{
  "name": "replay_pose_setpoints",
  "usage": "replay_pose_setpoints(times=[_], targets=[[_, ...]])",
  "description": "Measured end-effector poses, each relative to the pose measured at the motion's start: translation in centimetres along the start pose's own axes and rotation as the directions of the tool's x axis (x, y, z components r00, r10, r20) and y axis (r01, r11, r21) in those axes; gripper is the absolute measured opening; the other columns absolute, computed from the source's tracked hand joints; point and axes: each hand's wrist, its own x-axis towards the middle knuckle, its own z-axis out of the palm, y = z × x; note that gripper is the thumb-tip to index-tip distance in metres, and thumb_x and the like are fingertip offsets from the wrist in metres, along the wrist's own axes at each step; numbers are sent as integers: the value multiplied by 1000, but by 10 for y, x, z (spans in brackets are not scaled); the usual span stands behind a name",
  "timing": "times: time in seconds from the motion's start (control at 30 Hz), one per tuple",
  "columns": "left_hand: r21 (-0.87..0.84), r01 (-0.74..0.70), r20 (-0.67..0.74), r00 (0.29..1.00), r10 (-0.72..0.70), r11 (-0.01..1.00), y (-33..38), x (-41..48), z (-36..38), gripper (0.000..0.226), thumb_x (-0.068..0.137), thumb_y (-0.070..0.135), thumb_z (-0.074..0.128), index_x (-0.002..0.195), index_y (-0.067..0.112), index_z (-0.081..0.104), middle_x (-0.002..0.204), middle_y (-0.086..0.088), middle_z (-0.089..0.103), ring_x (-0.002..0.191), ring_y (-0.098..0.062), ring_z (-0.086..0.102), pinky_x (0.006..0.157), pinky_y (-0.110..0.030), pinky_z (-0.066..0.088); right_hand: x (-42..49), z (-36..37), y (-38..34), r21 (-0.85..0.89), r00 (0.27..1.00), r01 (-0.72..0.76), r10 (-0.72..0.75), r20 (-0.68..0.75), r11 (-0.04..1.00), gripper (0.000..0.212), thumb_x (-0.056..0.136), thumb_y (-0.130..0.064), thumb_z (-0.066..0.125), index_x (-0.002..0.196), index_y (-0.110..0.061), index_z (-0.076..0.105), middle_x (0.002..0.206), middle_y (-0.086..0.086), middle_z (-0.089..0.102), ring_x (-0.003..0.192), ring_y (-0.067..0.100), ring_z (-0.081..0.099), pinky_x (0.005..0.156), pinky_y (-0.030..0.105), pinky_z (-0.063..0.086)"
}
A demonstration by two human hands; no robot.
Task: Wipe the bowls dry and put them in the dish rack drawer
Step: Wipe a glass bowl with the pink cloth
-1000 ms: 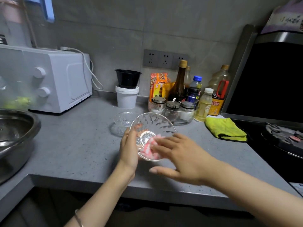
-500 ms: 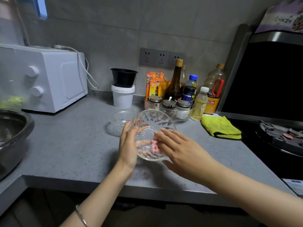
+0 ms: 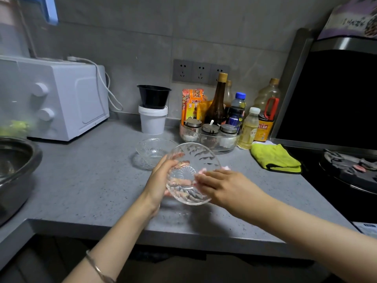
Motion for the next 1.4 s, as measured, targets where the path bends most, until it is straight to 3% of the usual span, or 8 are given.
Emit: replay_pose_setpoints(times=[0.1, 0.3, 0.5, 0.6, 0.77, 1.17, 1.27, 1.4], targets=[[-78, -40, 5, 999, 40, 996, 1, 2, 6, 36, 89, 14, 47, 119, 30, 59, 123, -2, 63, 94, -34, 69, 76, -41, 55, 11, -3, -20, 67, 987, -121, 127, -95, 990, 42, 74, -12, 41, 95, -18, 76, 100, -1, 73, 78, 17, 71, 56, 26, 56], [-257, -153, -111, 986, 128, 954, -6, -3, 18, 45, 90, 0, 40, 128, 23, 51, 121, 0, 65, 90, -35, 70, 64, -32, 55, 28, 10, -51, 444, 932, -299, 359, -56, 845, 58, 63, -7, 83, 117, -19, 65, 123, -1, 65, 92, 19, 70, 61, 27, 56], [-38, -109, 53, 992, 111, 993, 4, -5, -9, 39, 96, 6, 37, 129, 20, 54, 120, -2, 67, 90, -27, 71, 73, -39, 58, 5, 10, -14, -1, 997, 5, -5, -75, 1000, 34, 80, -14, 58, 111, -14, 72, 118, 7, 67, 106, 24, 66, 90, 35, 51], [-18, -108, 97, 989, 109, 994, 7, -1, -16, 42, 96, 4, 36, 127, 25, 54, 123, 2, 65, 96, -33, 69, 74, -38, 58, 14, 5, -10, -84, 992, -33, 23, -124, 996, 42, 81, -9, 36, 97, -9, 76, 103, 11, 72, 89, 26, 70, 76, 34, 57], [-358, -128, -47, 992, 120, 925, -9, 3, 0, 44, 79, 5, 53, 122, 9, 55, 114, -14, 66, 91, -30, 69, 63, -23, 56, 48, 5, -40, 99, 958, -201, 216, -190, 975, 38, 75, -12, 40, 92, -11, 74, 94, 6, 73, 71, 20, 70, 48, 26, 52], [-104, -207, 92, 972, 217, 973, 5, 11, -26, 43, 95, 8, 37, 134, 23, 48, 127, 0, 63, 104, -32, 66, 80, -35, 58, 36, 16, -24, -166, 982, -100, 71, -172, 981, 42, 76, -4, 38, 94, -6, 76, 99, 13, 72, 83, 26, 71, 70, 32, 57], [-207, -248, 21, 966, 258, 946, -6, 10, -13, 56, 77, 13, 49, 133, 21, 50, 130, 1, 61, 112, -30, 62, 82, -33, 55, 50, 19, -45, -40, 967, -179, 168, -194, 983, 29, 73, -6, 53, 92, -11, 75, 92, 7, 72, 71, 20, 69, 44, 26, 49], [-326, -214, -42, 976, 212, 921, -20, 10, 0, 45, 80, 18, 46, 124, 18, 56, 128, -7, 62, 101, -41, 64, 72, -32, 57, 55, 22, -58, 205, 943, -248, 284, -172, 947, 46, 67, -13, 77, 113, -10, 68, 113, 6, 69, 89, 20, 70, 52, 25, 55]])
